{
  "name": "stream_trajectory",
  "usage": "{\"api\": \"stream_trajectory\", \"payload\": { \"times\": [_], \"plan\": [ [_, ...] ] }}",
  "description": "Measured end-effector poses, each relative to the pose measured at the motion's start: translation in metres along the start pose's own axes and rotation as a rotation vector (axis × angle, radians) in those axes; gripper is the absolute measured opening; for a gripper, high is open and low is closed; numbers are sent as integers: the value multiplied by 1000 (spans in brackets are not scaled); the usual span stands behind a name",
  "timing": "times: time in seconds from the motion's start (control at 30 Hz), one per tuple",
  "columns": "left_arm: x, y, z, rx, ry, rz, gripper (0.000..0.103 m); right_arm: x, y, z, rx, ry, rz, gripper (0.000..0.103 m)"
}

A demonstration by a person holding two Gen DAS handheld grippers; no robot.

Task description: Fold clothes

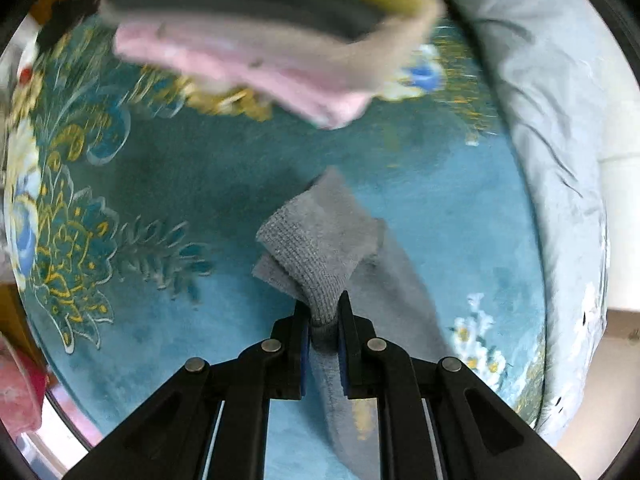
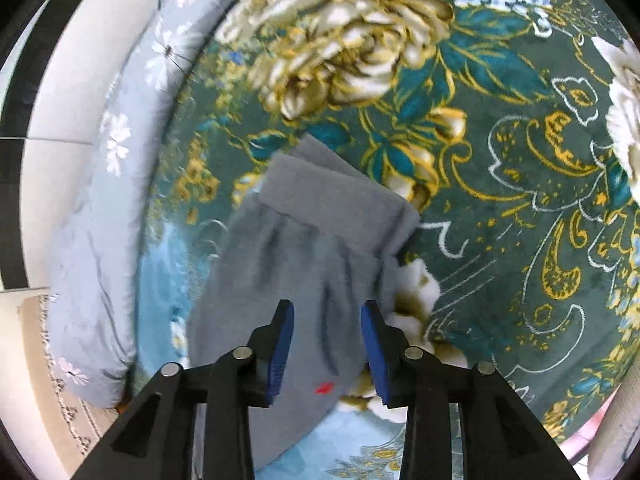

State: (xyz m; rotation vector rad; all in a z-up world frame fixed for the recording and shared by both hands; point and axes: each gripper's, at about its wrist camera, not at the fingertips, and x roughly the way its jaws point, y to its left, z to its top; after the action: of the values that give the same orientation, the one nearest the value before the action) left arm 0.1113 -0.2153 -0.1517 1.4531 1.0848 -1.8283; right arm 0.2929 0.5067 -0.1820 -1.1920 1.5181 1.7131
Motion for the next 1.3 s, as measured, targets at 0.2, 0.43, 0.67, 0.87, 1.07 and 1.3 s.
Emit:
{"api": "stream_trajectory", "payload": {
  "times": [0.2,0.43,0.67,0.87,1.07,1.3],
  "plan": [
    [-50,-117,-36,366,-159,-99,12,-15,16,2,-30,-4,26,40],
    [-56,-210,-158,886,-218,-163,12,3,28,-14,-99,57,43,42],
    [13,-210,-271,1098,3,-94,12,26,24,-31,-133,124,22,42],
    [38,-198,-331,1202,112,-1,13,37,30,-37,-189,164,7,42],
    [43,-197,-326,1105,198,-19,39,48,47,-42,-233,192,19,42],
    [23,-178,-292,989,236,-83,53,73,76,-56,-284,253,56,47]
  ]
}}
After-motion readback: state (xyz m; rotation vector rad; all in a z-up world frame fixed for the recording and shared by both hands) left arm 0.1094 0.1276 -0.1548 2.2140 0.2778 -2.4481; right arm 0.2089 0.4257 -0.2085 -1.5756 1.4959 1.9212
